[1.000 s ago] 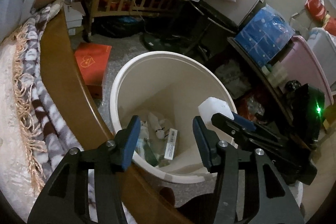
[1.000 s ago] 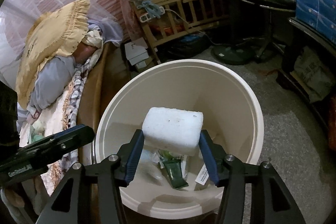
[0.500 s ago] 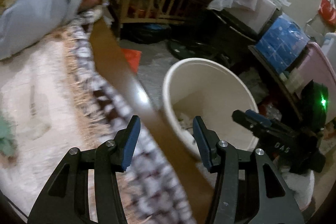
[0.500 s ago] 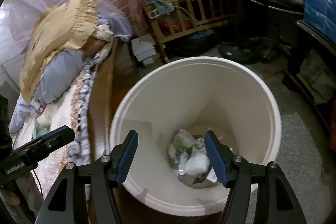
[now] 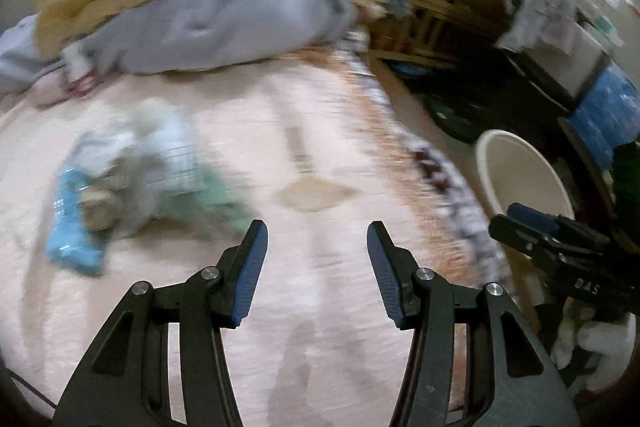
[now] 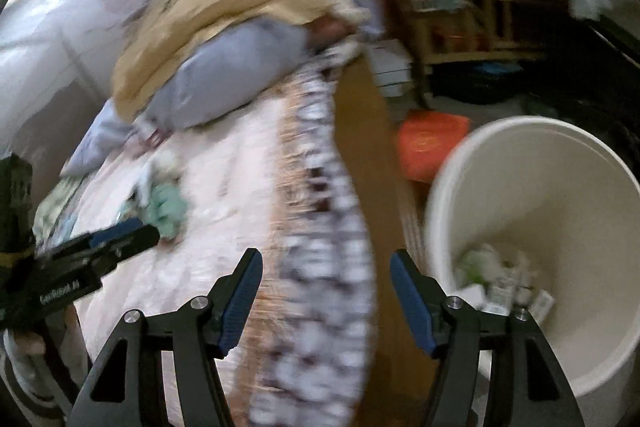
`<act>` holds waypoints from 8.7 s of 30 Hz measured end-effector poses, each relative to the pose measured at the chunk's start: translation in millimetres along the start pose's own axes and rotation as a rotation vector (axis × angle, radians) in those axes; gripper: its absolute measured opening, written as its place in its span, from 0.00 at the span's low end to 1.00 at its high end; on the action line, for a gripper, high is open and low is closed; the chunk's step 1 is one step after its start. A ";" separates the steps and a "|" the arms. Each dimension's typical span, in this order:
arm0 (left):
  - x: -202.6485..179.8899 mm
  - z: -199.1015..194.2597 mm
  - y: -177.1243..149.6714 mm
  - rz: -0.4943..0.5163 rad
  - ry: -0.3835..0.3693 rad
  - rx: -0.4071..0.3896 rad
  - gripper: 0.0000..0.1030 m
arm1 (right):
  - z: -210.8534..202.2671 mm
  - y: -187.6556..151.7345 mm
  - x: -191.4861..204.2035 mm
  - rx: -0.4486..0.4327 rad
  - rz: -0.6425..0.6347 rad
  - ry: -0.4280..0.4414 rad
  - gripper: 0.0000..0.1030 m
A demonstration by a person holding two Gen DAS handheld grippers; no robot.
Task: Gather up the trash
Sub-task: 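Return both grippers to the trash pile on the bed, then grasp large blue snack bag with left gripper while right grasps white medicine box, then carry blue bag and medicine box to the bucket and open both grippers, then withdraw both open grippers from above the bucket, then grasp crumpled beige tissue with left gripper while right grasps green cloth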
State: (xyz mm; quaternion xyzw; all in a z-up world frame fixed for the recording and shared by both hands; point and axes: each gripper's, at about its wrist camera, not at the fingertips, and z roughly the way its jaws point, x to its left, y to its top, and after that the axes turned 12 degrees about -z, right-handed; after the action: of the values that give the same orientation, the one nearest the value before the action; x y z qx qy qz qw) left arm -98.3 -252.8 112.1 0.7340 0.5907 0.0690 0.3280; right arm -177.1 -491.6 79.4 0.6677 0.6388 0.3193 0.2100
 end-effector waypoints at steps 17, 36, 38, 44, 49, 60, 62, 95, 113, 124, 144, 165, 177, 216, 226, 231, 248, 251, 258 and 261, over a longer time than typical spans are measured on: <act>221.6 23.3 33.8 -0.284 0.197 0.021 0.66 | 51.2 56.1 146.7 0.024 -0.264 0.200 0.63; 259.1 -31.7 18.8 -0.240 0.161 0.007 0.48 | 158.9 139.4 286.4 0.100 -0.619 0.270 0.66; 262.8 -38.5 16.6 -0.233 0.185 -0.010 0.48 | 179.0 139.5 302.4 0.132 -0.654 0.281 0.66; 292.2 -51.2 4.7 -0.304 0.191 -0.027 0.48 | 219.2 136.2 333.6 0.189 -0.749 0.280 0.66; 303.2 -55.0 3.1 -0.348 0.176 -0.041 0.48 | 252.6 131.0 350.3 0.262 -0.780 0.293 0.65; 280.9 -58.1 7.0 -0.352 0.110 -0.066 0.48 | 212.0 130.3 320.5 0.222 -0.679 0.323 0.21; 271.4 -59.4 7.0 -0.344 0.095 -0.070 0.48 | 187.4 127.6 305.4 0.201 -0.614 0.362 0.21; 213.6 -79.5 -13.2 -0.303 0.086 -0.076 0.48 | 129.8 -2.1 285.0 0.247 -0.724 0.281 0.44; 124.5 -71.4 -5.1 -0.186 -0.006 -0.085 0.48 | 19.1 17.9 195.7 0.016 -0.489 0.178 0.44; 33.0 -47.9 -0.1 -0.068 -0.073 -0.061 0.48 | -12.8 13.7 120.8 -0.020 -0.375 0.054 0.44; -99.5 9.0 -6.2 0.078 -0.210 0.047 0.48 | -60.1 -15.3 -22.4 -0.050 -0.085 -0.175 0.44; -198.3 73.9 -12.9 0.161 -0.243 0.133 0.48 | -68.6 -40.6 -127.9 -0.040 0.175 -0.268 0.44; -225.3 97.1 -18.1 0.174 -0.290 0.186 0.50 | -76.4 -50.6 -150.8 -0.074 0.251 -0.291 0.45; -84.8 14.1 -2.0 0.031 -0.023 -0.013 0.65 | -30.2 -9.7 -36.3 -0.035 0.063 -0.117 0.56; 12.5 -26.3 1.0 -0.033 0.095 -0.064 0.65 | 6.3 13.7 42.7 0.009 -0.071 0.060 0.58; 69.7 -37.3 -3.6 -0.078 0.180 -0.076 0.65 | 24.9 25.9 87.1 0.029 -0.169 0.123 0.59; 180.8 -12.9 10.0 -0.273 0.171 -0.028 0.65 | 128.2 87.7 173.0 0.119 -0.366 0.285 0.66; 186.5 5.6 18.0 -0.283 0.154 -0.005 0.65 | 154.3 92.3 177.8 0.165 -0.381 0.297 0.67; 201.6 36.2 24.7 -0.333 0.103 0.020 0.33 | 194.1 87.6 181.0 0.214 -0.350 0.320 0.40; 202.9 33.5 22.7 -0.341 0.084 0.020 0.21 | 180.5 87.8 175.0 0.169 -0.341 0.310 0.36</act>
State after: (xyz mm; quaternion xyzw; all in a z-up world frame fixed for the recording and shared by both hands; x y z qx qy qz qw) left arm -3.9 -83.1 40.9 0.6228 0.7205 0.0370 0.3025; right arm 7.9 -304.3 39.7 0.5084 0.7913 0.3233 0.1039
